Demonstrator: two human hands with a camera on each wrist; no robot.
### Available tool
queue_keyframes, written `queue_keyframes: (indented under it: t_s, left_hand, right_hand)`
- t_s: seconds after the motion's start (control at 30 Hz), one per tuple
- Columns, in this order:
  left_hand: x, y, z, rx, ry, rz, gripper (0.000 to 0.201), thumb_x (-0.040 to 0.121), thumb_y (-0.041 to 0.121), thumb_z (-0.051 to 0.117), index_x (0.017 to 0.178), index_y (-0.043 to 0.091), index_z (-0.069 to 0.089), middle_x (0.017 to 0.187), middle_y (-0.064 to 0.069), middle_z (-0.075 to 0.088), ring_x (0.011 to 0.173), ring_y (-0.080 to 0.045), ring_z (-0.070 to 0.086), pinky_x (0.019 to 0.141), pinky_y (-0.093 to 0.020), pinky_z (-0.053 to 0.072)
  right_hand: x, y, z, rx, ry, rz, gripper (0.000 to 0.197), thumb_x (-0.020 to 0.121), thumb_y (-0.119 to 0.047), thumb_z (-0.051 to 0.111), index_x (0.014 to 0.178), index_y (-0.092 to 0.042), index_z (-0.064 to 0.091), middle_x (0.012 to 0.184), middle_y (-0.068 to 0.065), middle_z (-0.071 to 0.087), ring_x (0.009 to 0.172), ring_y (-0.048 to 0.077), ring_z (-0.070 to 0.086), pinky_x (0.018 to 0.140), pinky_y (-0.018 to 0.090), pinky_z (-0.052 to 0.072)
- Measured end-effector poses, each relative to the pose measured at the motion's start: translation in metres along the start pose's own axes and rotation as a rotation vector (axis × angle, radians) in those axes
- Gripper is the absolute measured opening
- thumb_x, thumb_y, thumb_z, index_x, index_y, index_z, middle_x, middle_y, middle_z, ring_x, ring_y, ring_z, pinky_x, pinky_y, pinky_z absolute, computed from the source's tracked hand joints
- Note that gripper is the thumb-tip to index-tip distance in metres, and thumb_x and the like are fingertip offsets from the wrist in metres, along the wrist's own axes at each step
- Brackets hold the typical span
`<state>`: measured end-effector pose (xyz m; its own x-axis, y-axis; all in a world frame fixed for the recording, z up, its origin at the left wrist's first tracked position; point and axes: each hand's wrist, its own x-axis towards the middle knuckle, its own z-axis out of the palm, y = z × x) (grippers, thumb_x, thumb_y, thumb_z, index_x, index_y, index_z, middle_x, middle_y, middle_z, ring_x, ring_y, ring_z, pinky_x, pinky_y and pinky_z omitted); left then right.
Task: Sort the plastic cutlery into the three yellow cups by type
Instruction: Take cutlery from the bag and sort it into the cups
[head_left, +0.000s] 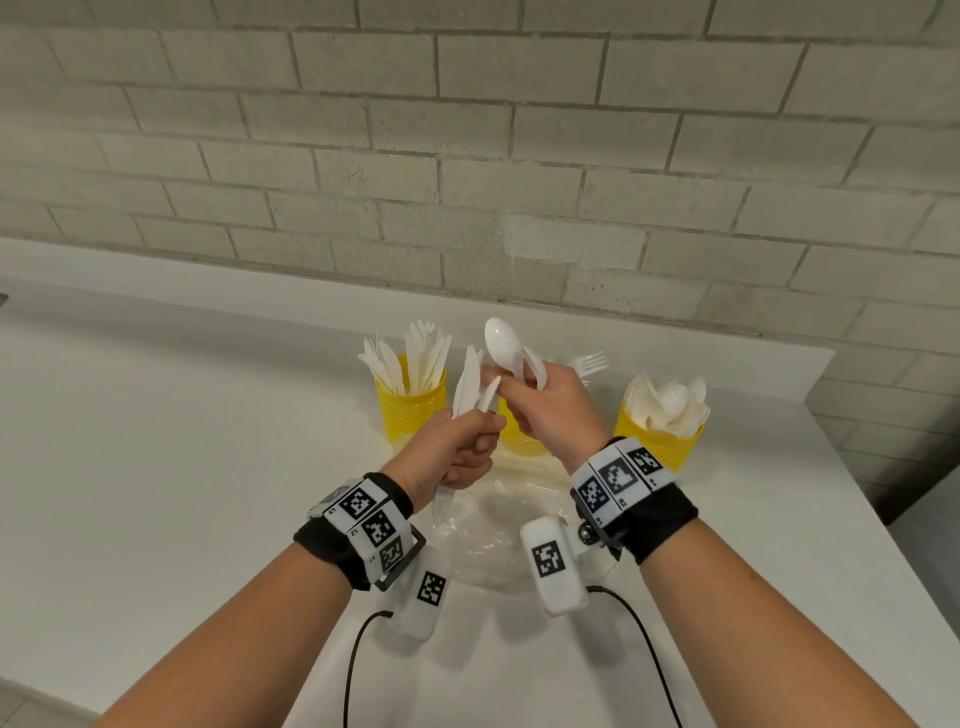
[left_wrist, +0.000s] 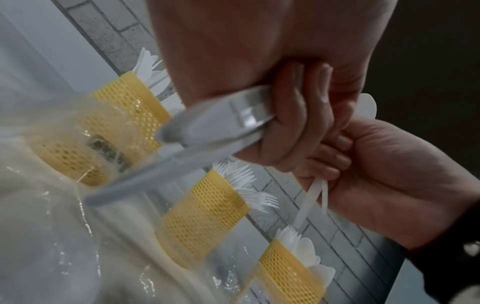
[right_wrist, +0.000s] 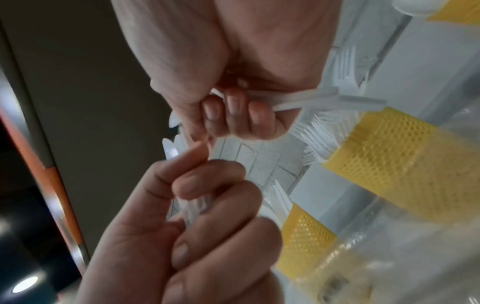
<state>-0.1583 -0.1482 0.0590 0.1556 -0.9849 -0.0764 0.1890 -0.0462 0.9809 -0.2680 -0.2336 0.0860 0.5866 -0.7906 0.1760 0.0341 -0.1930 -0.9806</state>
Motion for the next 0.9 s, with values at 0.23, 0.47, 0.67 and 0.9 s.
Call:
queue_keyframes:
  t_s: [0.23,0.47,0.67,0.9]
  left_hand:
    - [0.007,0.001,-0.025,0.237,0.222,0.101,0.03,0.09,0.015,0.046,0.063,0.021,0.036,0.05,0.013,0.031,0.045,-0.008,0.025,0.042,-0.018,0.023]
    - [0.052,0.057,-0.053,0.428,0.483,0.399,0.012,0.102,0.026,0.034,0.103,0.015,0.032,0.08,0.006,0.036,0.07,-0.008,0.043,0.076,-0.024,0.044]
    - [0.078,0.04,-0.07,0.452,0.501,0.395,0.013,0.102,0.024,0.033,0.096,0.012,0.03,0.078,0.0,0.034,0.069,-0.013,0.037,0.067,-0.019,0.04]
    - [0.088,0.017,-0.076,0.628,0.529,0.299,0.011,0.099,0.026,0.044,0.103,0.016,0.047,0.095,-0.009,0.06,0.087,-0.022,0.057,0.078,-0.028,0.042]
  right_hand:
    - [0.025,-0.026,-0.028,0.108,0.558,-0.209,0.029,0.093,-0.043,0.045,0.112,-0.024,0.053,0.08,-0.003,0.052,0.068,0.009,0.046,0.066,0.03,0.041]
    - [0.009,-0.007,-0.02,0.132,0.374,-0.125,0.032,0.101,-0.029,0.035,0.13,-0.015,0.037,0.073,0.006,0.062,0.053,0.019,0.063,0.049,0.026,0.052]
    - [-0.004,0.009,-0.011,0.109,0.298,-0.057,0.022,0.1,-0.037,0.037,0.115,-0.024,0.044,0.062,0.003,0.053,0.043,0.019,0.057,0.049,0.031,0.054]
    - [-0.002,0.012,-0.019,0.157,0.361,-0.023,0.035,0.092,-0.046,0.049,0.115,-0.019,0.045,0.074,-0.008,0.046,0.057,0.006,0.044,0.05,0.017,0.038]
